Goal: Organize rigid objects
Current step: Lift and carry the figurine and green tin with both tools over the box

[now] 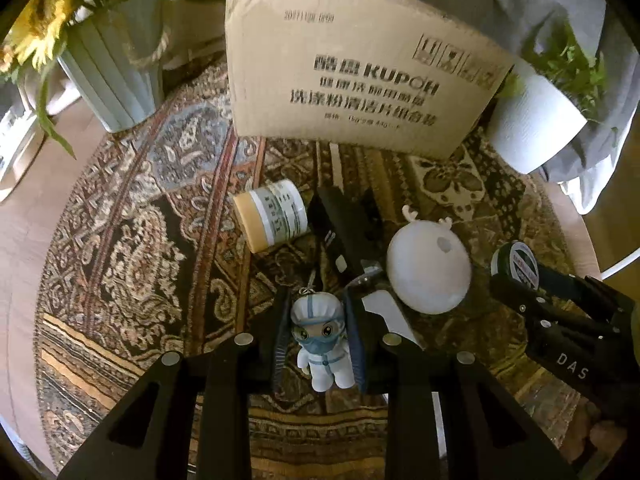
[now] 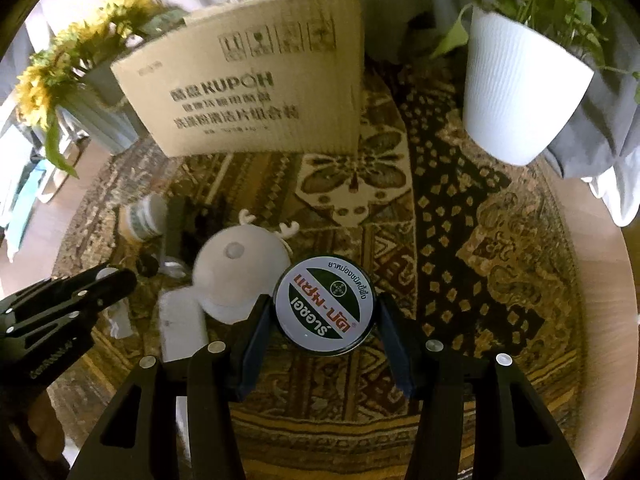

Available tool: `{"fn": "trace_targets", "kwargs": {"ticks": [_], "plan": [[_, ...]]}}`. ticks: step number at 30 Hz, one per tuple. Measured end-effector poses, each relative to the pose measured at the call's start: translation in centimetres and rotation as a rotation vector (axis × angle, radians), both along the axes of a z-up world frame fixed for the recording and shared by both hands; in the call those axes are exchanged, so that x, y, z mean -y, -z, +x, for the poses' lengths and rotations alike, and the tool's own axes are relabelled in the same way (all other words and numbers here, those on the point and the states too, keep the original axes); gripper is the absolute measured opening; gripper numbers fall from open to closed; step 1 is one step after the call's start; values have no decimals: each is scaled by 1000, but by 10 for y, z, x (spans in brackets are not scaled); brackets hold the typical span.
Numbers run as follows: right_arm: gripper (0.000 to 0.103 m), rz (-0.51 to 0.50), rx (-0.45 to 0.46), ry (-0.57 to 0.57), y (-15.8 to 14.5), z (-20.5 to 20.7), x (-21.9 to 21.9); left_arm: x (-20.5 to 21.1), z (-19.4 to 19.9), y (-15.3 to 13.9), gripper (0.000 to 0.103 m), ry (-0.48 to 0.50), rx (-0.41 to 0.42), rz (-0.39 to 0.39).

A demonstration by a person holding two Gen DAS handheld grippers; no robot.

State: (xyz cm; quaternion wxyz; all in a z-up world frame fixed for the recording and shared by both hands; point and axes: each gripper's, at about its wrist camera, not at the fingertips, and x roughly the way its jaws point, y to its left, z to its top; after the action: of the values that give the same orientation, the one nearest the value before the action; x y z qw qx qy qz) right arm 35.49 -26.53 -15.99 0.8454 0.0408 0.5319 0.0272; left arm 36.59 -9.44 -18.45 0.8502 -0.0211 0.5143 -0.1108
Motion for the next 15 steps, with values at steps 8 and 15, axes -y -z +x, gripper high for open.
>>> {"fn": "trace_targets", "kwargs": {"ticks": [8,15], "plan": [[53,21,93,-21,-31,-6,-3,-2,-9,-34,27,20,127,3],[53,34,169,-31,-57,-7,-6,-1,-12,-64,27,43,228,-1]]}}
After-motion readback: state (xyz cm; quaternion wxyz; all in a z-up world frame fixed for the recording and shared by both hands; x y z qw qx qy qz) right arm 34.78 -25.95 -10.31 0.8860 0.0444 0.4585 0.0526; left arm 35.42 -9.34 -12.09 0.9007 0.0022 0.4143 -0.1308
